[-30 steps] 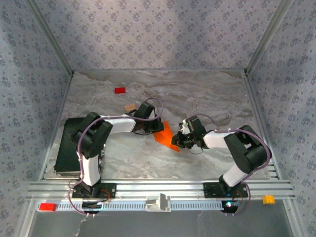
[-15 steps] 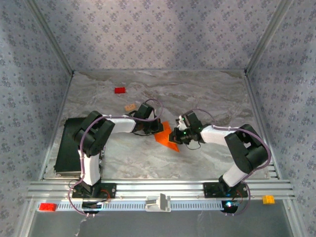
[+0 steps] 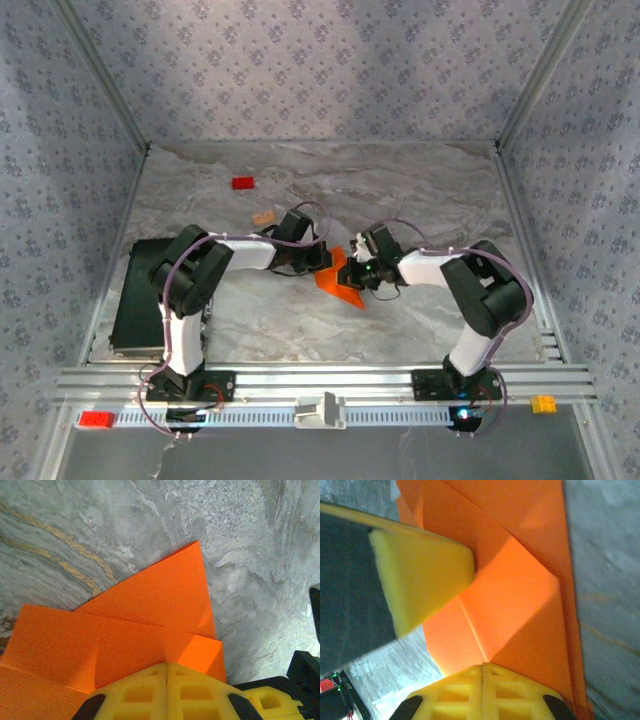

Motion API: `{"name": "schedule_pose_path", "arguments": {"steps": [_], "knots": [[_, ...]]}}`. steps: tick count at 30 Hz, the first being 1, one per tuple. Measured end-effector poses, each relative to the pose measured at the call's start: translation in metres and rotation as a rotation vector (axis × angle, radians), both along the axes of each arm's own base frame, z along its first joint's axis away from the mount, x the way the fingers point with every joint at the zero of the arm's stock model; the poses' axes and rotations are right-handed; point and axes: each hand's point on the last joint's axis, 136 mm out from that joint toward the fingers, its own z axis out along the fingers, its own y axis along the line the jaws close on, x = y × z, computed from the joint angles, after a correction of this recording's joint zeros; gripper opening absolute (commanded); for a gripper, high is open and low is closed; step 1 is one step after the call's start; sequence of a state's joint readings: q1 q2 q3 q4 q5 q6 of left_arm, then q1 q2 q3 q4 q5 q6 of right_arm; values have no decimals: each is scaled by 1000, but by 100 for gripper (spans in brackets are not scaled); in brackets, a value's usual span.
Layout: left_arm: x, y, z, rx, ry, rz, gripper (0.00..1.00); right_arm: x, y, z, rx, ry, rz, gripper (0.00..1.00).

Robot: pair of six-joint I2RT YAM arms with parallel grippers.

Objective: Fold a paper plane with a square sheet of paper (pick it up from the middle)
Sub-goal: Fourth fold the wing at the center of the table.

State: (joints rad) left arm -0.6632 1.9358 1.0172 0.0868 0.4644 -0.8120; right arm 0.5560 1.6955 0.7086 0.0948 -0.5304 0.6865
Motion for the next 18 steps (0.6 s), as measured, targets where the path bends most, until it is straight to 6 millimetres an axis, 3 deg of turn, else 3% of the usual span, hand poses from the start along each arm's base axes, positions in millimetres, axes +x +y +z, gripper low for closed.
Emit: {"name": "schedule_pose_path", "arguments": {"steps": [18], "knots": [[-1, -1, 0, -10, 7, -7, 1, -40, -41, -2, 1, 4, -39, 5]]}}
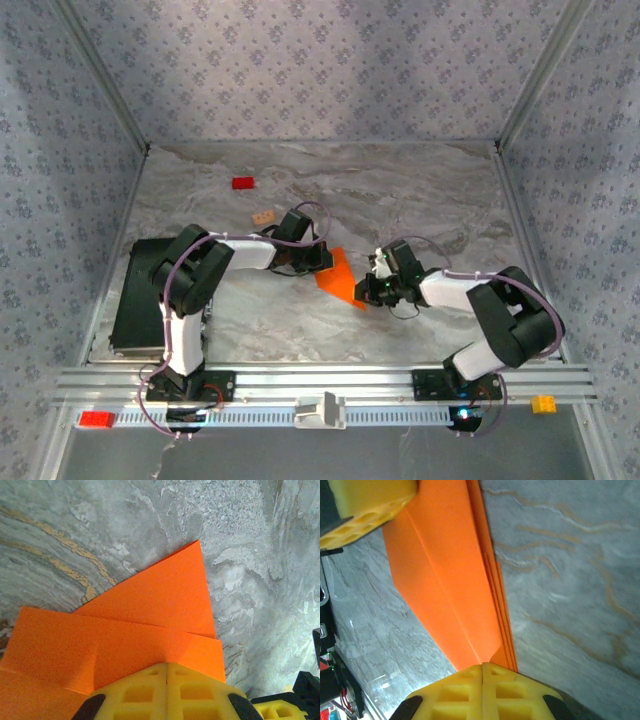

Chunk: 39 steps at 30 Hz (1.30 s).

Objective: Fold a paper plane with a square sheet of paper (pick it up from the middle)
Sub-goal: Fourth fold the wing at the center of the table.

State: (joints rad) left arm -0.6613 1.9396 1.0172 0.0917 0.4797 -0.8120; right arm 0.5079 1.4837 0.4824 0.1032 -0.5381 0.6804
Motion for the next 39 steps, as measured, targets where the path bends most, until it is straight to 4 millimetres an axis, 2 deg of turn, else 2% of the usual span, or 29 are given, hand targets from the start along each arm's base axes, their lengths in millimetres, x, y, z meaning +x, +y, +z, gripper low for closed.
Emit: {"name": "schedule_pose_path", "arguments": {"steps": [16, 19, 22, 25, 29, 33, 36, 39], "knots": [[0, -1, 0, -4, 2, -3, 1, -29, -21, 4, -13, 16, -17, 7], [-1, -1, 0, -4, 2, -3, 1, -22, -15, 16, -1, 4, -11, 7], [-1, -1, 0, -4, 2, -3, 1, -4, -5, 31, 22, -27, -5, 8], [0, -1, 0, -4, 2, -3, 2, 16, 8, 35, 32, -43, -1, 9], [-1, -1, 0, -5, 2, -3, 2, 26, 18, 22, 24, -15, 7, 7], [0, -1, 0, -5, 2, -4, 4, 19, 13, -1, -11, 36, 1, 3], [-1, -1, 1, -4, 3, -4, 9, 19, 13, -1, 2, 16, -1, 2], [0, -1, 3, 14, 0, 1, 11, 18, 13, -1, 9, 5, -4, 1]]}}
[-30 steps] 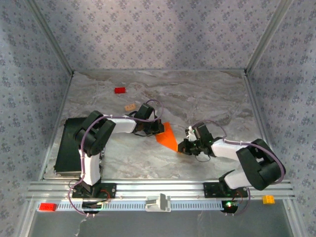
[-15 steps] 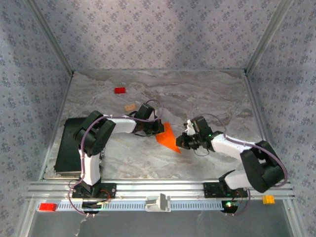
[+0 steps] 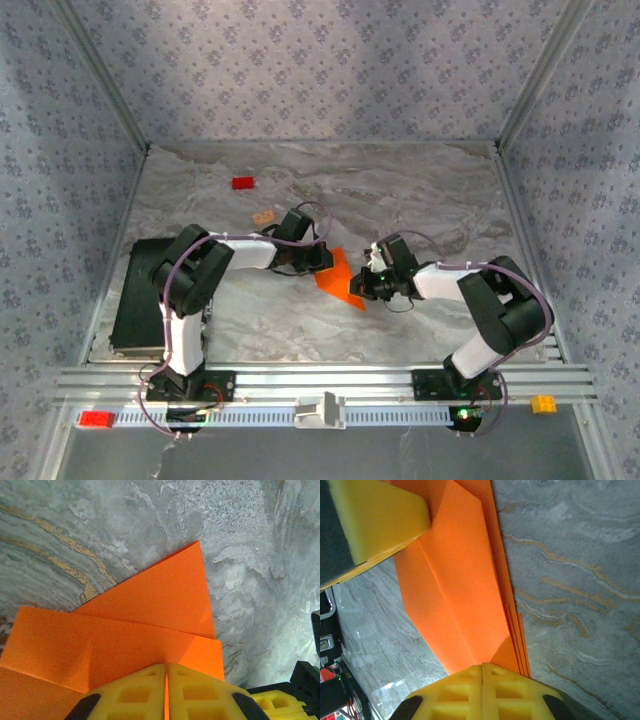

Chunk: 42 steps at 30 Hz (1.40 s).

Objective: Fold a paper plane with a square sheet of paper (pick it up from the middle)
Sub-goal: Fourth fold the wing at the center of the table.

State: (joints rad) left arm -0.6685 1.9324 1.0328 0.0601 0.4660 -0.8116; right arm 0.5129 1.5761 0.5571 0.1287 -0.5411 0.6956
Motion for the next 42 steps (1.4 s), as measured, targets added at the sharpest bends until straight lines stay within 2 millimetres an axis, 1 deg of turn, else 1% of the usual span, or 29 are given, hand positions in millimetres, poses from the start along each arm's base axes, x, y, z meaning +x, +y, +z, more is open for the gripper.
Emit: {"name": "schedule_pose_path", "arguments": {"steps": [4, 6, 10, 13, 15, 17, 24, 27, 32, 42], "knots": [[-2, -2, 8, 24, -20, 5, 10, 1, 0, 0, 2, -5, -5, 1], [-6, -10, 13, 20, -31, -6, 8, 1, -1, 0, 0, -5, -8, 0], [-23, -30, 17, -5, -22, -38, 6, 0, -1, 0, 1, -2, -12, 0], [-32, -42, 15, -19, -15, -52, 6, 0, -1, 0, 3, -2, -15, 0], [-36, -42, 8, -17, -4, -50, 5, 0, -1, 0, 4, -2, -17, 0], [-37, -37, -2, -14, 17, -38, 6, 0, -1, 0, 7, -4, -18, 0], [-25, -28, -2, -45, 31, -23, 6, 0, -1, 0, 10, -6, -20, 0], [-10, -17, -1, -55, 27, 7, 6, -1, -2, 0, 11, -8, -20, 0], [20, 11, -1, -62, 8, 64, 6, -1, -2, 0, 14, -12, -21, 0], [59, 56, 0, -34, -13, 147, 7, -1, -3, 0, 20, -17, -22, 0]]}}
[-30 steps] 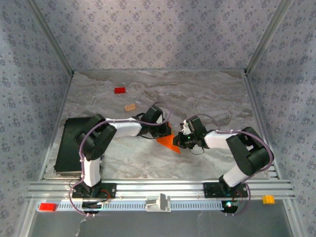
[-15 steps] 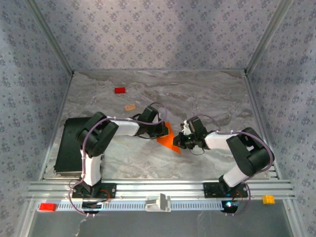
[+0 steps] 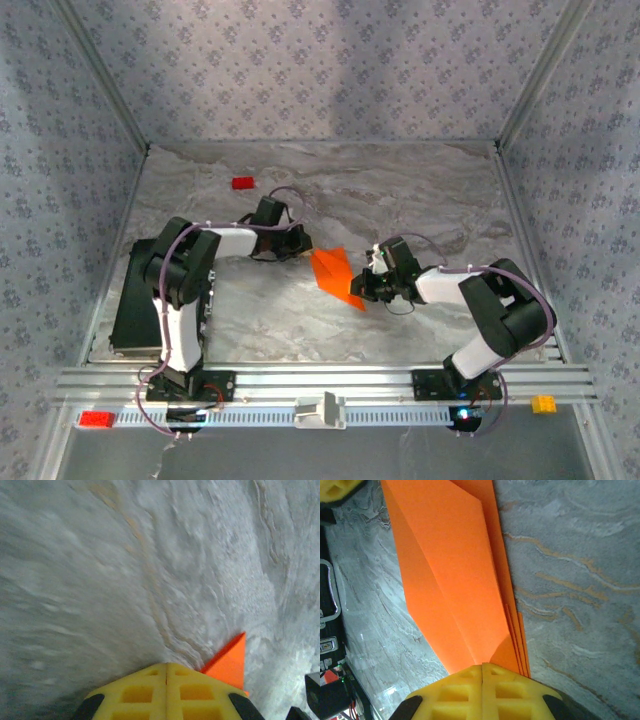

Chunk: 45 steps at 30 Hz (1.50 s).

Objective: Fold a paper plane with a square sheet of paper (pick it up from the middle)
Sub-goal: Fourth fold the wing at the center of the table.

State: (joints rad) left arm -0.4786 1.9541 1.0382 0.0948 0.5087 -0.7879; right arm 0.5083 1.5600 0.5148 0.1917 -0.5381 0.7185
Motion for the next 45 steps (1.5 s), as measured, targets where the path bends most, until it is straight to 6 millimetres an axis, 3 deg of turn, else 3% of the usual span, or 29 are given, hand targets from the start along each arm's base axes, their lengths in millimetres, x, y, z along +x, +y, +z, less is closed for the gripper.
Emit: {"name": "schedule_pose_path", "arguments": {"steps": [4, 7, 11, 14, 20, 25, 29, 37, 45], "knots": [[1, 4, 2, 18, -2, 3, 8, 0, 0, 0, 0, 0, 0, 0], [-2, 2, 15, 21, -22, 0, 9, 0, 0, 0, 0, 0, 0, 0], [-10, -15, 44, -3, -82, -36, 9, 0, 0, 0, 0, -1, 0, 1], [-25, -34, 51, -14, -102, -88, 9, 0, 0, 0, 0, -1, 0, 1], [-62, -70, 32, -11, -61, -191, 9, 0, 0, 1, 1, -2, 0, 2], [-75, -77, -2, 21, 8, -219, 7, -1, 0, 2, 1, 4, -3, 6], [-71, -77, -1, 22, 1, -209, 6, -7, -6, 7, -20, 28, -13, 13], [-71, -76, -1, 23, 2, -209, 5, -22, -25, 45, -45, 2, -54, 38], [-71, -76, -2, 20, 7, -204, 5, -67, -43, 14, -46, 161, -97, 41]]}}
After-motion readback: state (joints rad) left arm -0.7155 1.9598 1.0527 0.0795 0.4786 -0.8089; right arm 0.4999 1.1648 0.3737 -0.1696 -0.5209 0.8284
